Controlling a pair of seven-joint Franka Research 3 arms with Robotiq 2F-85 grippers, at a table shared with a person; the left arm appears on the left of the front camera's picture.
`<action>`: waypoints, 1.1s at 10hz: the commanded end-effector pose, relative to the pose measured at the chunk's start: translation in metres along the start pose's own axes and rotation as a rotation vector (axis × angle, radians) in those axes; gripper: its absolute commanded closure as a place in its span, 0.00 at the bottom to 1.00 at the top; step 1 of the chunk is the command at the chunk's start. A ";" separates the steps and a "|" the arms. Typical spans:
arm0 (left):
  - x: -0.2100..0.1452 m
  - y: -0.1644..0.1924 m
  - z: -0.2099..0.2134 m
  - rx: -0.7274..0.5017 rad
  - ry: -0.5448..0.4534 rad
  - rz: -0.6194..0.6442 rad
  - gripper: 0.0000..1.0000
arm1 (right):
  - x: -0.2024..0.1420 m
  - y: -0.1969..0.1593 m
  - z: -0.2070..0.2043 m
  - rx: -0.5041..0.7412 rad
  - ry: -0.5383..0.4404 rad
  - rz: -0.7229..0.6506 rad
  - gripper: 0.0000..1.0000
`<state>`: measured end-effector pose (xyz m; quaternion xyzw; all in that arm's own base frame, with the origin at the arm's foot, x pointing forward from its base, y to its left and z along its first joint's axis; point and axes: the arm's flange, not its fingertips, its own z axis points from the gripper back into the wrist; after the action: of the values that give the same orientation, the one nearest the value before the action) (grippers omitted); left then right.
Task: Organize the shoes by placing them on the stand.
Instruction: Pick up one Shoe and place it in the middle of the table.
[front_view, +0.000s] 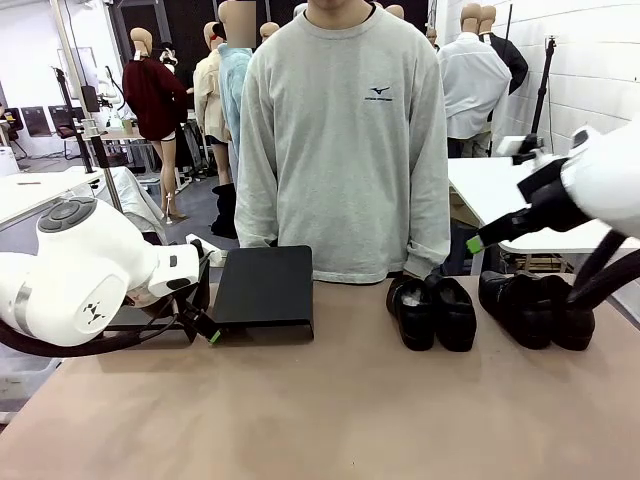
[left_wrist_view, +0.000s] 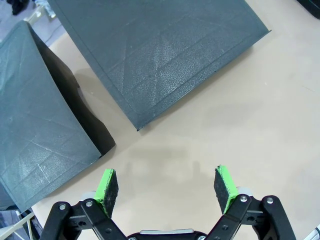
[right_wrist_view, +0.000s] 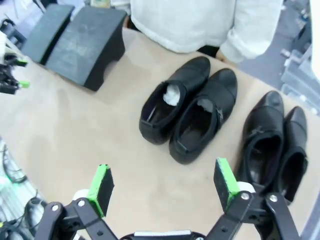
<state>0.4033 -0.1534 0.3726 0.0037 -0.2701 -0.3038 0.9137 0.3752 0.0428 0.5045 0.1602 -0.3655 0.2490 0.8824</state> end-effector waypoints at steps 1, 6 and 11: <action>0.000 -0.001 0.000 -0.009 -0.022 0.008 0.00 | -0.089 0.012 0.006 0.018 0.013 0.000 0.00; 0.000 -0.002 0.002 0.036 -0.031 0.060 0.00 | -0.007 -0.012 0.006 0.009 0.008 -0.009 0.00; 0.002 -0.002 0.001 0.002 -0.106 0.074 0.00 | -0.007 -0.012 0.006 0.009 0.008 -0.009 0.00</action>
<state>0.4064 -0.1564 0.3784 -0.0075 -0.3005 -0.2824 0.9110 0.3735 0.0288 0.5037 0.1551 -0.3594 0.2454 0.8869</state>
